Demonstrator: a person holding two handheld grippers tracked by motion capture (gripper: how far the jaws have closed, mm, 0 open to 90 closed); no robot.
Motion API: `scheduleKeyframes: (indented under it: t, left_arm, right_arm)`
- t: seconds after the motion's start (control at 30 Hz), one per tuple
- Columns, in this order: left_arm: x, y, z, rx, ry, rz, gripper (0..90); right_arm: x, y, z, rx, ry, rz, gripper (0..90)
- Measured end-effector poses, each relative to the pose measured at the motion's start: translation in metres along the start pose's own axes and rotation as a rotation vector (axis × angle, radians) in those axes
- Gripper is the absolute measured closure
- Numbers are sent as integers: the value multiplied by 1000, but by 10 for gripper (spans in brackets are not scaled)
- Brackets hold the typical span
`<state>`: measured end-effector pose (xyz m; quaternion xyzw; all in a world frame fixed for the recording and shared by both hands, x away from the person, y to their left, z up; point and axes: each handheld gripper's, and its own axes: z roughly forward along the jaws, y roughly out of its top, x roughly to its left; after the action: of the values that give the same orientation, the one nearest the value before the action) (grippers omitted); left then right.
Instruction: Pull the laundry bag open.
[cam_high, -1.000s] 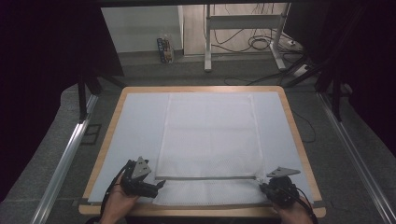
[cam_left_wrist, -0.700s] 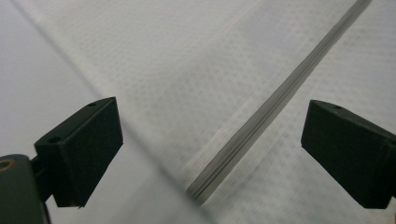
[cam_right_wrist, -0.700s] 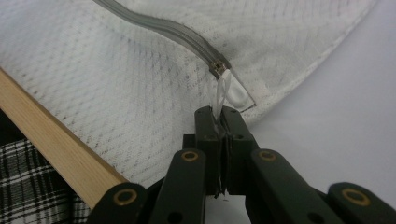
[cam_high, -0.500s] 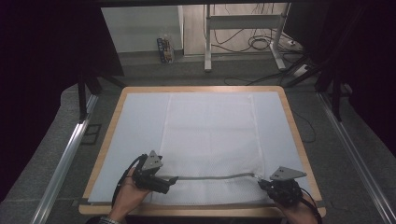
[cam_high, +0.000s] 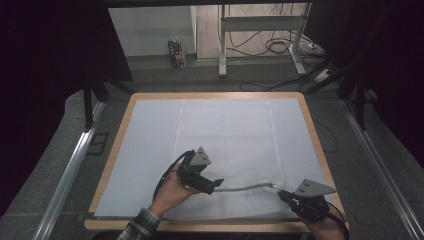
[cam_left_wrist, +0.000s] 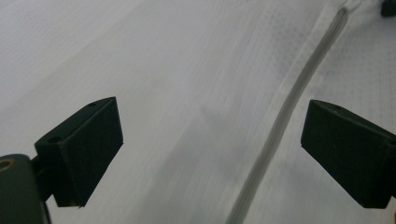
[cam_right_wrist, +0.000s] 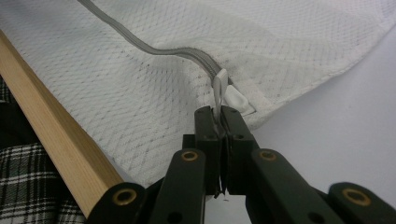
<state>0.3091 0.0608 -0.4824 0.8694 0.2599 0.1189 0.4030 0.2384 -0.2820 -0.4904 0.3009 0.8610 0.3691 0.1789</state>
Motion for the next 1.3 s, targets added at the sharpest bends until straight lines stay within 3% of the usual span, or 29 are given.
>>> scheduleKeyframes:
  t: [0.1, 0.2, 0.37, 0.5, 0.6, 0.67, 0.87, 0.97, 1.3]
  left_arm:
    - [-8, 21, 22, -12, -31, 30, 56]
    - [-18, 41, 42, 5, -54, 92, 54]
    - [-38, 68, 73, 14, -89, 162, 52]
    - [-50, 80, 92, 23, -111, 192, 52]
    - [-56, 85, 104, 28, -130, 193, 52]
    - [-59, 86, 109, 33, -129, 201, 52]
    - [-62, 87, 118, 31, -184, 196, 47]
    - [-62, 86, 121, 41, -137, 195, 57]
    - [-44, 81, 101, 28, -81, 168, 90]
  right_arm:
    - [-1, 0, 0, -11, 13, 4, 861]
    - [-2, -1, -1, -16, 19, 2, 861]
    - [-3, -1, 0, -15, 28, 7, 861]
    - [-3, -1, -1, -22, 31, 3, 861]
    - [-3, -1, -1, -25, 33, 0, 861]
    - [-3, -1, -2, -27, 35, 0, 860]
    - [-3, -1, -1, -28, 38, -7, 860]
    - [-3, 0, -2, -27, 38, -10, 860]
    - [-3, 0, -2, -26, 31, -8, 860]
